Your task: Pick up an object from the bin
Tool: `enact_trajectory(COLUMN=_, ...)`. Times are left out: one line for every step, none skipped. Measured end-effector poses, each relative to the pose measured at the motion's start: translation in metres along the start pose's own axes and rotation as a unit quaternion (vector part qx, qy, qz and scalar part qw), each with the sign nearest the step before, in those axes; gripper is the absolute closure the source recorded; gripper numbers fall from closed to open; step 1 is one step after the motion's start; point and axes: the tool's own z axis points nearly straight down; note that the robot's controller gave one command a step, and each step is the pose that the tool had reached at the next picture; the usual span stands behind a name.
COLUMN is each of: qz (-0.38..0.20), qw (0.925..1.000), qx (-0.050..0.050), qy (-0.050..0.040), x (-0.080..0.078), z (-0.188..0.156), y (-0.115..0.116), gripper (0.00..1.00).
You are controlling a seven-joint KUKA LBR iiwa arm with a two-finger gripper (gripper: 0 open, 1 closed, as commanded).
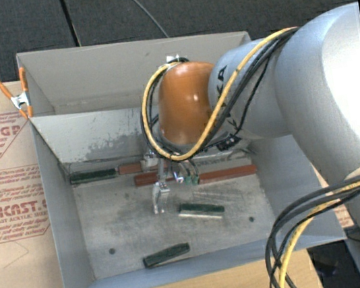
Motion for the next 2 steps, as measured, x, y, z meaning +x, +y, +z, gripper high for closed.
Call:
enact_trajectory(qz=0.001, qw=0.9999, qx=0.005, qy=0.0104, x=0.0053, z=-0.0001, y=0.0036, gripper=1.0)
enact_trajectory(qz=0.001, qw=0.9999, qx=0.005, qy=0.0104, x=0.0053, z=-0.0001, y=0.0036, gripper=1.0)
